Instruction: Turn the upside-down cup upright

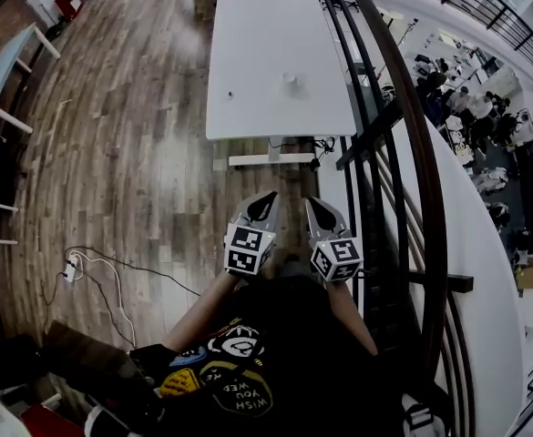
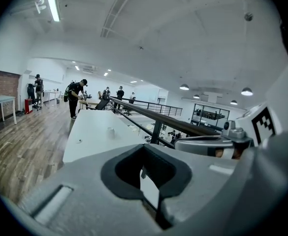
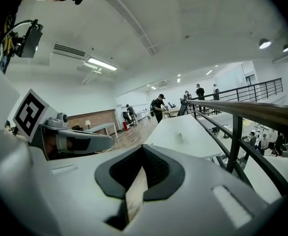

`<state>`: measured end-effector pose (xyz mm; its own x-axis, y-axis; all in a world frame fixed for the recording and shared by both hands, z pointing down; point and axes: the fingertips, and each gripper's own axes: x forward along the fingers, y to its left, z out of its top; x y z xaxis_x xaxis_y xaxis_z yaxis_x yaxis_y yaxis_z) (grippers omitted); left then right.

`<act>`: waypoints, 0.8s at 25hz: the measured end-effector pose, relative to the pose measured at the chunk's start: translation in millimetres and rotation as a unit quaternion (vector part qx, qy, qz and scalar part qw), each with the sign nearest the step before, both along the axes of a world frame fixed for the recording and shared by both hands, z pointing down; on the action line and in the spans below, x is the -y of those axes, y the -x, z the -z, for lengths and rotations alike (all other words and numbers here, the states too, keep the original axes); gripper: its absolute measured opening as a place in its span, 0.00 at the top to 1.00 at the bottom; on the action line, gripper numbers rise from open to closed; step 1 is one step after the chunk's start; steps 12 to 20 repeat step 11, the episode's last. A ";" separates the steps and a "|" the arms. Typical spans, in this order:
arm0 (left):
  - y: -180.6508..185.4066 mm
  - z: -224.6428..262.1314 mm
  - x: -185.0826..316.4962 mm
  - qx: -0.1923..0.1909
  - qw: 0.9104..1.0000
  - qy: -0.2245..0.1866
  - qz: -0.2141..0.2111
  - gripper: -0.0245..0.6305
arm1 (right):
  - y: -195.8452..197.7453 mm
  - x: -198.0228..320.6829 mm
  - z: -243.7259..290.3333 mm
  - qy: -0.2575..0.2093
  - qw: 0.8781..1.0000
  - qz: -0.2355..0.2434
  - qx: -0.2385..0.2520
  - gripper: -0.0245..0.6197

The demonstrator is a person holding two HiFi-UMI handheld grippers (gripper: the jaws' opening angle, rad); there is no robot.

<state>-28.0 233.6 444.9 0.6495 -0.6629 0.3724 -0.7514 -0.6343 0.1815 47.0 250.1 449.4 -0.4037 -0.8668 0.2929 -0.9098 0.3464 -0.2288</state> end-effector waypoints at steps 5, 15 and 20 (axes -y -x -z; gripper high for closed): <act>-13.9 2.0 -6.9 -0.008 1.000 0.009 -0.010 0.96 | -9.6 6.4 6.5 -0.007 1.000 0.025 -0.008 0.97; -27.4 6.1 -1.4 0.009 1.000 0.005 -0.002 0.96 | -25.9 10.7 23.7 -0.016 1.000 0.026 0.000 0.97; -27.4 6.1 -1.4 0.009 1.000 0.005 -0.002 0.96 | -25.9 10.7 23.7 -0.016 1.000 0.026 0.000 0.97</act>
